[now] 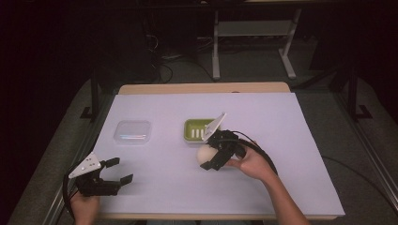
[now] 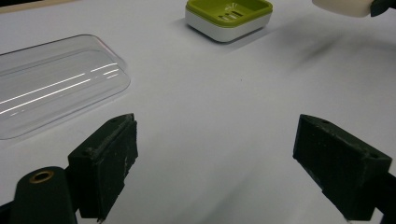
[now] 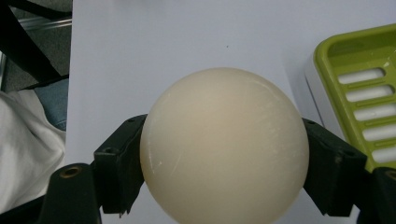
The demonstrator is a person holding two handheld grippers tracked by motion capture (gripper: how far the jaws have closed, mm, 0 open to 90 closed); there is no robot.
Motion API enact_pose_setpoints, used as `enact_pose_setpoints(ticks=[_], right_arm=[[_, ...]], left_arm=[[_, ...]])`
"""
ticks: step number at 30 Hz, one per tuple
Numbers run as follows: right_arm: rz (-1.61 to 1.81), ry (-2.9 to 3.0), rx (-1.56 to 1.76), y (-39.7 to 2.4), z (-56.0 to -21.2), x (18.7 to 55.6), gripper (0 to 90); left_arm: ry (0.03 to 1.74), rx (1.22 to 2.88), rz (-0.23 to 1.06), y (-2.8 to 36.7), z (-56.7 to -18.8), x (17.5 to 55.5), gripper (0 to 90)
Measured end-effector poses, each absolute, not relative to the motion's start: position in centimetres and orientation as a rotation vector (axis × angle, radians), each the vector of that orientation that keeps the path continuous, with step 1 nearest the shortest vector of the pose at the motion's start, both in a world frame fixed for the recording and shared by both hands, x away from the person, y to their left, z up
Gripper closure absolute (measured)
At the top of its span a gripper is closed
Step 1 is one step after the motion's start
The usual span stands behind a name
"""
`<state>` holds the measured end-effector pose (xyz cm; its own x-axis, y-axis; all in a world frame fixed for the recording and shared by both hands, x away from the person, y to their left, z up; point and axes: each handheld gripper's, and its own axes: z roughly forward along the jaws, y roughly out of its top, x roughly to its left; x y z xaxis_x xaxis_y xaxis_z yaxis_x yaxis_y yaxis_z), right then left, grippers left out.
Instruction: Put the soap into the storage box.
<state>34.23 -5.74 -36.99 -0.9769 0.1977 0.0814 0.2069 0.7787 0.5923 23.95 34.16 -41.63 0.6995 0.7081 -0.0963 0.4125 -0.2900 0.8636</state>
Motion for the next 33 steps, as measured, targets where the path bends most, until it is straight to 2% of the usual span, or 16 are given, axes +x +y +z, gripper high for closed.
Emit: enact_pose_setpoints(ticks=[33], right_arm=[[-0.980, -2.974, -0.295, -3.3, -33.9, 38.2, 23.3]], left_arm=[[0.872, 1.919, 0.383, 34.5, -41.6, 24.0, 13.3]])
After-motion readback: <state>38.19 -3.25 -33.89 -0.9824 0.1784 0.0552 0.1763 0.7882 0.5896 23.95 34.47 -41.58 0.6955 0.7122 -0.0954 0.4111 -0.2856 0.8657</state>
